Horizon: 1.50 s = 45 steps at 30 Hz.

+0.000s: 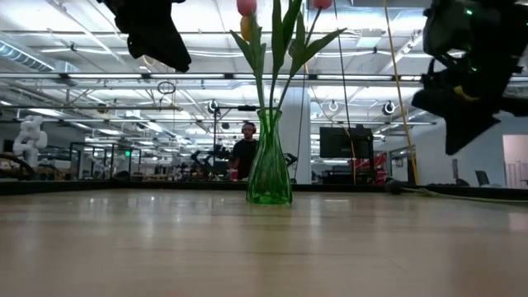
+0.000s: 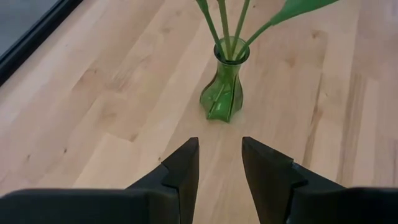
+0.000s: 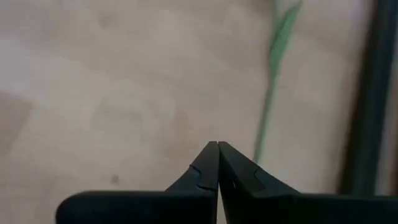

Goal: Sort flowers into vase by color
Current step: Put the black tulip into the transparent vase

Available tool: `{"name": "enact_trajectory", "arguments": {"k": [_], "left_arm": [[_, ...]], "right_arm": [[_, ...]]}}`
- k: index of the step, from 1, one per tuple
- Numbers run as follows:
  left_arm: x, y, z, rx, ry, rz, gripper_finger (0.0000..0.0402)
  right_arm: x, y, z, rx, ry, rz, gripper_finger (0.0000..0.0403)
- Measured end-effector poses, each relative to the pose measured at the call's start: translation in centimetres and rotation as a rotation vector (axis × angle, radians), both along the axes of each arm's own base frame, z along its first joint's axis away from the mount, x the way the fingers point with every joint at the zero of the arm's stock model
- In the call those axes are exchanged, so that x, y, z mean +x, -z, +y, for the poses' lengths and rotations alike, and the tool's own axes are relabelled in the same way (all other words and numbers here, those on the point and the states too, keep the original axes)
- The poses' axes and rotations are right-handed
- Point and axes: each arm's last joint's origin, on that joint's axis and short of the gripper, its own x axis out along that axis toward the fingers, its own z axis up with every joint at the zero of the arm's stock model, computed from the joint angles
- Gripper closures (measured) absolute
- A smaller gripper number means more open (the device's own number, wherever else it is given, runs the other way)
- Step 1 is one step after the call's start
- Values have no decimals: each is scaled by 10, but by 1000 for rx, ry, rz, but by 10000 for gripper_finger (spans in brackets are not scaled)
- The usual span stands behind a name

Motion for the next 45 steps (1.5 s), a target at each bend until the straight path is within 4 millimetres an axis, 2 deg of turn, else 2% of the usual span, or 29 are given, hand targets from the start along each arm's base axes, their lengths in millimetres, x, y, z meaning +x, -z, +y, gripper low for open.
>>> {"name": "enact_trajectory", "arguments": {"k": [3,7,15,21,24,32,39,42,45], "left_arm": [[0,0,0,2,-2,-2,275],[0,0,0,1,-3,-5,275],[1,-1,0,-37,-38,-24,275],[2,-2,0,-41,-38,-40,275],[2,-2,0,-41,-38,-41,275],[2,-2,0,-41,-38,-41,275],[2,-2,0,-49,-45,-43,275],[2,-2,0,-59,-56,-46,275],[2,-2,0,-59,-56,-46,275]], "right_arm": [[4,-18,-10,-41,8,28,400],[6,-27,-29,-1,24,74,379],[-11,-16,-77,136,93,181,313],[-15,0,-111,189,61,47,270],[-21,9,-124,211,84,47,262],[-18,34,-144,288,55,54,273],[-14,64,-148,365,54,154,293],[-13,67,-149,367,45,152,314],[-15,64,-147,351,18,125,359]]}}
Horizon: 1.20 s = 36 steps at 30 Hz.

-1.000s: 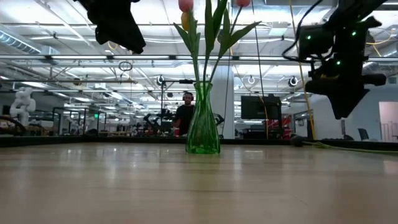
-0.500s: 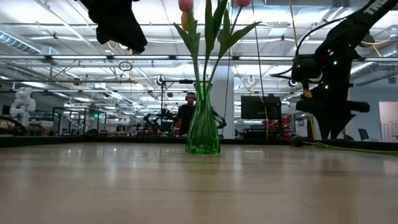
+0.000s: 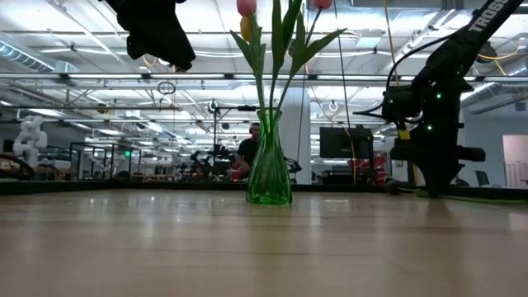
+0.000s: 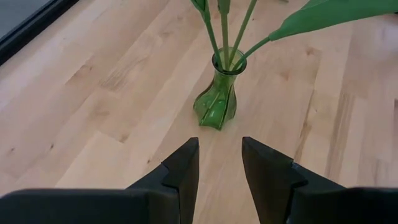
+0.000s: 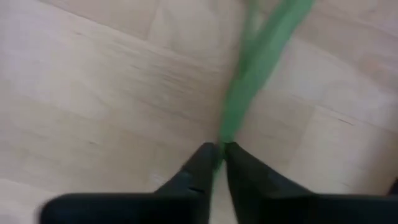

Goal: Sort flowers into vase by color
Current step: Put the black tulip into the transparent vase

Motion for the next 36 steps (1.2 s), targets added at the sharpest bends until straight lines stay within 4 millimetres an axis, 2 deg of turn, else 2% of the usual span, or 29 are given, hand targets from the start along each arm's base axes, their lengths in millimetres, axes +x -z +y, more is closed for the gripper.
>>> {"name": "enact_trajectory", "arguments": {"k": [2,6,9,14,19,27,32,36], "left_arm": [[0,0,0,0,0,0,275],[0,0,0,6,6,4,275],[0,0,0,8,7,6,275],[0,0,0,25,24,12,275],[0,0,0,25,24,12,275],[0,0,0,26,25,12,275],[0,0,0,26,25,12,275],[0,0,1,45,7,7,275]], "right_arm": [[-2,-5,2,-16,-6,-25,389],[-6,-18,9,-16,0,-117,397],[-4,-37,17,-33,-16,-255,400],[-8,-71,43,-106,-23,-454,402],[-21,-104,76,-168,-40,-709,402],[-45,-145,115,-260,-101,-1139,403],[-37,-179,130,-344,-272,-1481,403],[-16,-196,144,-376,-412,-1638,403]]}}
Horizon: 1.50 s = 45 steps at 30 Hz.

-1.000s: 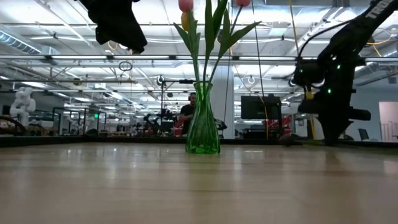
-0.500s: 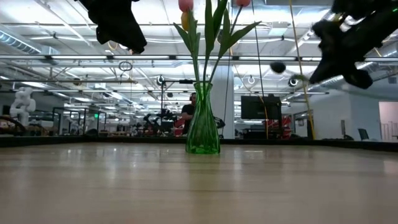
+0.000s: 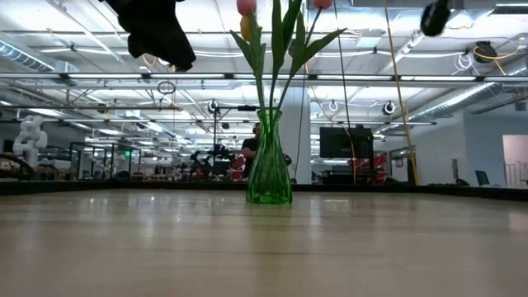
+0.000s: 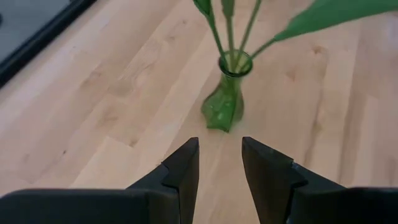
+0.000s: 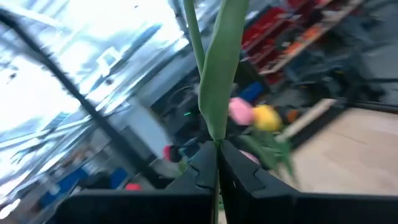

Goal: Sort flowers into vase by color
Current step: Put the black tulip into the transparent vase

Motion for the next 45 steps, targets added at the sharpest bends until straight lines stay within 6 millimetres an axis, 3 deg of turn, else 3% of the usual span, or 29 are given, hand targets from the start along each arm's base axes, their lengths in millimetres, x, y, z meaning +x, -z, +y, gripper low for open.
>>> {"name": "enact_trajectory", "arguments": {"k": [8,15,19,25,29,36,39,45], "left_arm": [[0,-1,1,30,-40,-14,275],[1,-1,-1,-59,-24,-28,275],[1,0,-2,-133,74,11,275],[-13,-4,1,-31,216,84,275],[-32,-18,5,22,314,36,275],[-95,-28,17,13,424,-199,275],[-114,-22,20,-18,472,-381,275],[-129,18,22,-13,522,-589,275]], "right_arm": [[68,-5,39,-155,-140,35,402],[131,-30,74,-412,-174,66,402],[166,-38,92,-480,-145,87,402],[220,-39,133,-473,-53,142,402],[251,-40,164,-449,17,151,402],[287,-44,199,-415,71,125,402],[297,-44,207,-419,72,111,402],[313,-25,216,-426,57,133,402]]}}
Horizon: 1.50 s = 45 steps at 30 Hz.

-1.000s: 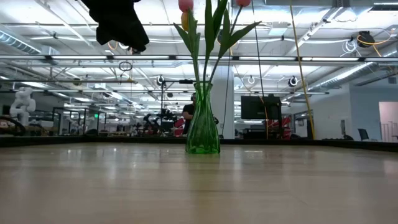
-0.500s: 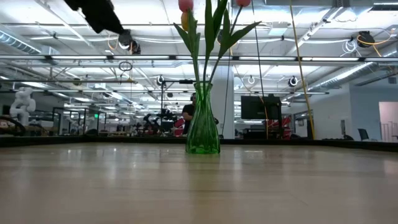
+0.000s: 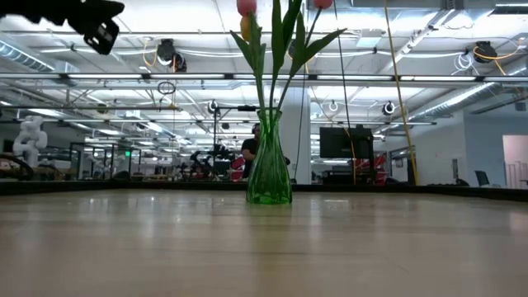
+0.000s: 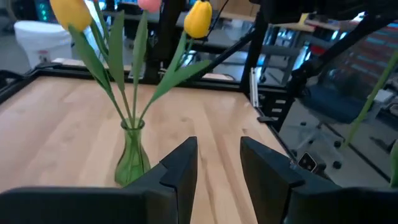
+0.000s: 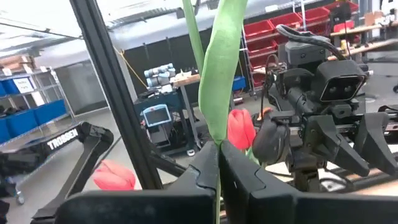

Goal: Sort flowers into vase by color
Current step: Put the black tulip into the transparent vase

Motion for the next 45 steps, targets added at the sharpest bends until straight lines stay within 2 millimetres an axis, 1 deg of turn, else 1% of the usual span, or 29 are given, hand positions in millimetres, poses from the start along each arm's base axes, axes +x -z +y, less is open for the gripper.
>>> {"name": "enact_trajectory", "arguments": {"k": [3,6,13,16,21,23,26,28,32,34,38,42,45], "left_arm": [[-3,16,0,16,22,-38,276],[-3,24,1,57,24,-78,291],[0,33,15,136,-88,-72,371],[1,39,22,148,-75,-60,395],[1,47,31,108,-18,-53,392],[1,47,34,85,-17,-57,392],[-1,46,37,-2,-52,-54,392],[-4,44,37,-32,-65,-74,397],[-16,38,35,-16,-93,-150,398],[-23,38,34,-14,-109,-159,398],[-37,44,32,-16,-114,-132,398],[-35,50,32,-18,-100,-96,398],[-33,58,32,-54,-104,-59,394]], "right_arm": [[3,6,2,40,-5,2,402],[4,7,2,83,-5,-17,402],[4,4,1,116,-6,-44,402],[5,3,-1,120,0,-54,403],[7,3,-5,124,11,-56,403],[8,2,-7,109,17,-59,403],[9,3,-8,78,22,-54,403],[9,3,-8,69,24,-53,403],[9,3,-8,50,27,-50,403],[10,4,-10,53,29,-42,403],[16,11,-18,102,41,-7,403],[27,23,-23,118,18,-31,403],[34,29,-21,46,-18,-109,403]]}}
